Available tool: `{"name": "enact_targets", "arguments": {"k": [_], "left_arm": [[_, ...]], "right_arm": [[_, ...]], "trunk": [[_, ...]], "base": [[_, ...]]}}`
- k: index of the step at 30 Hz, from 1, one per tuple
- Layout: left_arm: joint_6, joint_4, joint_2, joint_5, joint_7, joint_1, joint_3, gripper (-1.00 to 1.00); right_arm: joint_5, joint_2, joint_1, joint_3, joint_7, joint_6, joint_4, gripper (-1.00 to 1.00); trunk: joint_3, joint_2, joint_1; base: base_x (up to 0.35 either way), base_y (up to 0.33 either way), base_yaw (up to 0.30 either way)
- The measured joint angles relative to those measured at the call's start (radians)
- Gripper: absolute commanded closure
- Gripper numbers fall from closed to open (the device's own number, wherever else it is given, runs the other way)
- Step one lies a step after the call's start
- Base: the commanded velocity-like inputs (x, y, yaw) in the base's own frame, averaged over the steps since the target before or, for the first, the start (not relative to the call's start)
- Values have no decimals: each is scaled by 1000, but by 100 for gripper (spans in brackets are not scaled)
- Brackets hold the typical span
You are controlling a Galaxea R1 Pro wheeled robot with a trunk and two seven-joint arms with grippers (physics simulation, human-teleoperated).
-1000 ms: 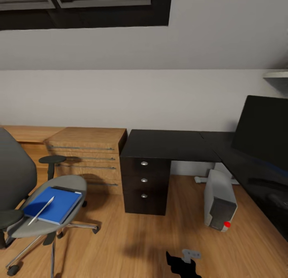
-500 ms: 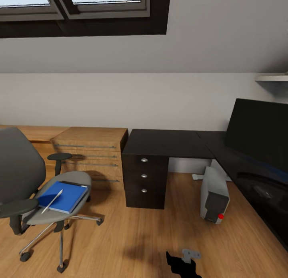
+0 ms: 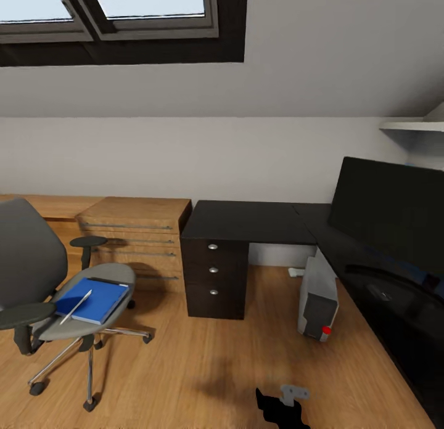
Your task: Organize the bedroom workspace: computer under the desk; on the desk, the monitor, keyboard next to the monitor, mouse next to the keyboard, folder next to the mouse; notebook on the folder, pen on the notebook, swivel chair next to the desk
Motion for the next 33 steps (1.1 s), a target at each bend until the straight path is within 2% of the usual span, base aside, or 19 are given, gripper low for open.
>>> {"name": "enact_targets", "arguments": {"k": [17, 28, 33], "left_arm": [[-3, 0, 0, 1, -1, 0, 1, -100], [-2, 1, 0, 1, -2, 0, 1, -100], [-3, 1, 0, 1, -2, 0, 1, -100]], "right_arm": [[0, 0, 0, 0, 0, 0, 1, -100], [0, 0, 0, 0, 0, 0, 1, -100], [0, 0, 0, 0, 1, 0, 1, -100]], "trunk": [[53, 119, -65], [88, 196, -107], [103, 231, -127]], "base": [[-20, -19, 0], [-294, 0, 0], [-115, 0, 0]]}}
